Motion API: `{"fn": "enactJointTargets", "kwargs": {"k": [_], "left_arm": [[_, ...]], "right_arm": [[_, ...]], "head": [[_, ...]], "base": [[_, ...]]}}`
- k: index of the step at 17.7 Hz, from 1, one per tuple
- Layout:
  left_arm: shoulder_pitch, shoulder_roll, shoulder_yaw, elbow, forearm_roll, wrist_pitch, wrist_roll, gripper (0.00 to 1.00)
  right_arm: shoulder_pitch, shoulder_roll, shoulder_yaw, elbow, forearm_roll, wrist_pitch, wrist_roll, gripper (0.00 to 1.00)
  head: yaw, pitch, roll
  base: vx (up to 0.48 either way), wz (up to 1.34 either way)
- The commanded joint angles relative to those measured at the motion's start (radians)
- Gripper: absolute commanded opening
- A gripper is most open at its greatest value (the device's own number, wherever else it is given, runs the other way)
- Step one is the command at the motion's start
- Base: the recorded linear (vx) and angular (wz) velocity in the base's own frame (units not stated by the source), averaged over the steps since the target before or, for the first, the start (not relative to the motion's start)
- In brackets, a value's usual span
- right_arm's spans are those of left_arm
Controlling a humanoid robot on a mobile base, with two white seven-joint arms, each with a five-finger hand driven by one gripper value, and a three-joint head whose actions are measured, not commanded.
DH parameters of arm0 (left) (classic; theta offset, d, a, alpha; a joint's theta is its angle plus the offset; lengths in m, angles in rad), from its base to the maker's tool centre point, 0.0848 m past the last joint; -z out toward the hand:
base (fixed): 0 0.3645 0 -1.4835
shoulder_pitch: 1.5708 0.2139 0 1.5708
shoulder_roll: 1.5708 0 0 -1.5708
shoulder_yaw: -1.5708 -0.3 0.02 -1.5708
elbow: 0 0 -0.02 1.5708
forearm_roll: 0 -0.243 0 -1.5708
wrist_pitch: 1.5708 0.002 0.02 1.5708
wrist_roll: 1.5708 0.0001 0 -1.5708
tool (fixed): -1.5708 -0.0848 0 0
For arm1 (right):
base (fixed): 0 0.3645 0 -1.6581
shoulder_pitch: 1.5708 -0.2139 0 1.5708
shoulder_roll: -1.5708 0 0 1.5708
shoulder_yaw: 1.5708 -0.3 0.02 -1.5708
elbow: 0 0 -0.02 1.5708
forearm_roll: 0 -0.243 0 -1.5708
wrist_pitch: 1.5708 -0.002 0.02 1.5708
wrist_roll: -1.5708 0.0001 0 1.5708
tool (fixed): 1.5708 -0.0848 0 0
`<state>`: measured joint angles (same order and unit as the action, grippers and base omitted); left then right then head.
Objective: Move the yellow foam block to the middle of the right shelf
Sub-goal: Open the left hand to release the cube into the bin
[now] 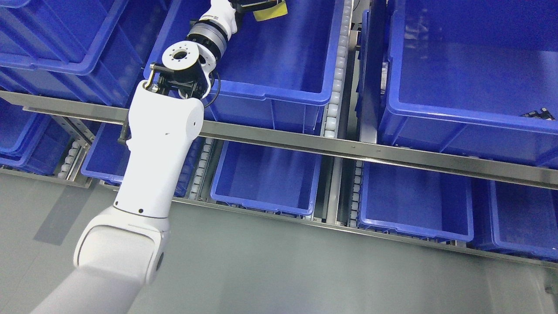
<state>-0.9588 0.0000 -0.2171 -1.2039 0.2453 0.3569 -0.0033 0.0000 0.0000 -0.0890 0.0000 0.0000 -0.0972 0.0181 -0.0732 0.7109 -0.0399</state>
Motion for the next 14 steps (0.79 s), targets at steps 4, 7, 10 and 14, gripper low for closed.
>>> {"fn": "enactJointTargets", "kwargs": {"k": [4,7,10,14], "left_arm": [[-0.005,0.07,-0.116,-0.008,-0.533,-0.097,-0.228,1.0],[0.006,0.061,-0.072,0.0,-0.638,-0.202,-0.224,1.0],[0.032,0.017,0.13,0.018,-0.611,-0.205,-0.224,1.0],[0.032,0.017,0.28,0.001,-0.288,-0.201,-0.201,1.0]], "right_arm": [[-0.002,-0.017,0.0,-0.017,0.0,0.001,0.0,1.0],[-0.002,-0.017,0.0,-0.017,0.0,0.001,0.0,1.0],[-0.002,-0.017,0.0,-0.017,0.0,0.001,0.0,1.0],[-0.002,-0.017,0.0,-0.017,0.0,0.001,0.0,1.0]], "head": [[0.0,0.0,0.0],[0.0,0.0,0.0],[0.0,0.0,0.0],[0.0,0.0,0.0]], "base": [[0.0,0.0],[0.0,0.0],[0.0,0.0],[0.0,0.0]]}}
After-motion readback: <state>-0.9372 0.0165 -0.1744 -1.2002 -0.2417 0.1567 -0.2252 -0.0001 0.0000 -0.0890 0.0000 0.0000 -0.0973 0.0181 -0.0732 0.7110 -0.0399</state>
